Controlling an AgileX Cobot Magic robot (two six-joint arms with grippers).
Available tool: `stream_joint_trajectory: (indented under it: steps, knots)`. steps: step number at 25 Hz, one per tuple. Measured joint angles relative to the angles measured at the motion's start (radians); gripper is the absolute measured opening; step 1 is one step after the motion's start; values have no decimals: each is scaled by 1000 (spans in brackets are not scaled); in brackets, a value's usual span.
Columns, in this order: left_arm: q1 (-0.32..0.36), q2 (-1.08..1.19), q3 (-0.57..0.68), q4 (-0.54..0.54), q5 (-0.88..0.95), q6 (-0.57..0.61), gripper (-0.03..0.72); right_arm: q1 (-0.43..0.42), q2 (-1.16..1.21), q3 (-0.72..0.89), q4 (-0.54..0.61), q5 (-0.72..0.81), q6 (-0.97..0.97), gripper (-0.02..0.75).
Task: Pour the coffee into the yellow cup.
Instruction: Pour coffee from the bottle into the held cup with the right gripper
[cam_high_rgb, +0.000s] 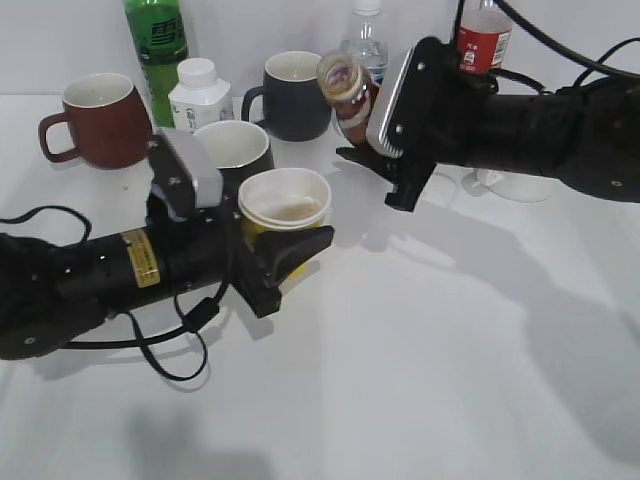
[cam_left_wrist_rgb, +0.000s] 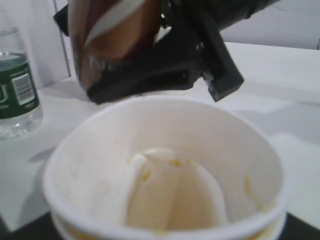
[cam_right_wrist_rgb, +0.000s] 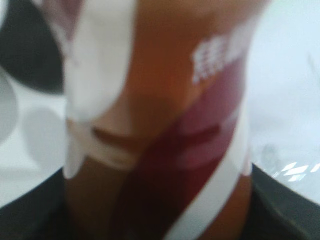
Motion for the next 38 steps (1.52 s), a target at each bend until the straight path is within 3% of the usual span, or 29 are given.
stream_joint_trajectory:
  steps: [10,19,38]
  knots:
    - [-55,0,-72,33,48,0,421,0,-2,0,-13,35,-290,502]
    - [-58,0,-73,72,62,0,419,0,-3,0,33,40,-508,502]
    - [-59,0,-69,121,58,0,419,0,-3,0,42,45,-658,502]
